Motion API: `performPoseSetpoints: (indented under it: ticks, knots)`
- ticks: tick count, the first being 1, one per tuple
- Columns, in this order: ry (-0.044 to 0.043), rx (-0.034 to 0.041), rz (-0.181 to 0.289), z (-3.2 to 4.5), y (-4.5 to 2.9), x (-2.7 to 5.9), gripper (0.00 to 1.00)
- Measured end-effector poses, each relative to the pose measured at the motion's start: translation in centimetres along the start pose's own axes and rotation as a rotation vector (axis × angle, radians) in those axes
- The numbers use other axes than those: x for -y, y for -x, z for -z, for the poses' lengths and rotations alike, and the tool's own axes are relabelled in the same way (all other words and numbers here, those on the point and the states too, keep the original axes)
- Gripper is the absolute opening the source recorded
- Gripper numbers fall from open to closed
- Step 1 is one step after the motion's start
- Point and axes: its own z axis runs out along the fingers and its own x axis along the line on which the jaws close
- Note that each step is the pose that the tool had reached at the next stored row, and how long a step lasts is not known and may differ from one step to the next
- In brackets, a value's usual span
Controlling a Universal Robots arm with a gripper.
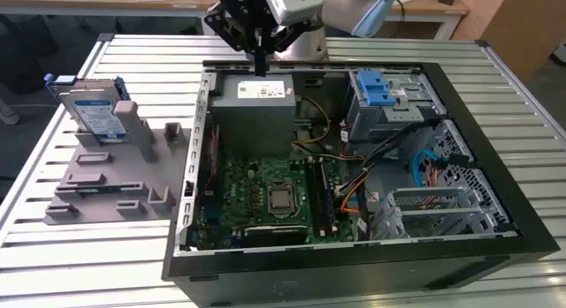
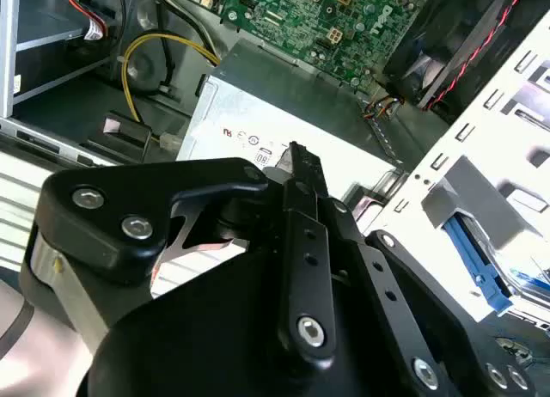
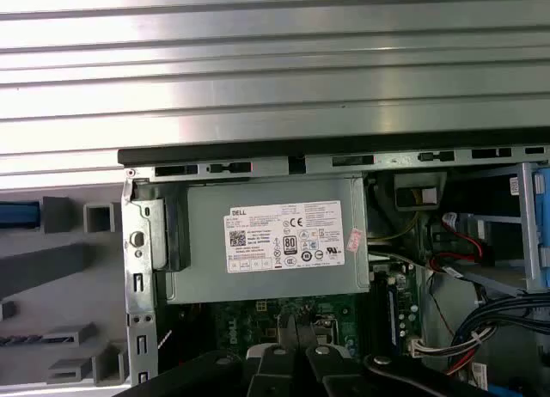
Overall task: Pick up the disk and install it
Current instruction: 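Reach for the disk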
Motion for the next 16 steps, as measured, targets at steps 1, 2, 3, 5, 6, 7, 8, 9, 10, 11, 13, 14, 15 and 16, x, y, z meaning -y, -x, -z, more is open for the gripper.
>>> performPoseSetpoints:
  ticks: [1,2,3,5,6,7,8,9,10,11,13,14,15,16]
  knots:
    - [0.0000,0.0000,0.000,0.00,0.00,0.00,0.11]
    - [0.0000,0.0000,0.000,0.00,0.00,0.00,0.11]
    - [0.0000,0.0001,0.000,0.00,0.00,0.00,0.11]
    - [0.0000,0.0000,0.000,0.00,-0.01,0.00,0.11]
    - [-0.0002,0.0000,0.000,0.01,-0.05,0.00,0.11]
    - [-0.0001,0.0001,0.000,0.00,-0.10,0.01,0.11]
    - [0.0001,0.0001,0.000,0.00,-0.17,0.01,0.11]
    - [0.0001,0.0001,0.000,0.00,-0.25,0.02,0.11]
    - [0.0000,0.0000,0.000,0.01,-0.33,0.03,0.11]
    - [-0.0001,0.0000,0.000,0.02,-0.41,0.03,0.11]
    - [0.0000,0.0000,0.000,0.02,-0.58,0.04,0.11]
    - [0.0001,0.0001,0.000,0.01,-0.67,0.05,0.11]
    - [0.0000,0.0001,0.000,0.02,-0.75,0.05,0.11]
    - [-0.0001,0.0000,0.000,0.03,-0.88,0.06,0.11]
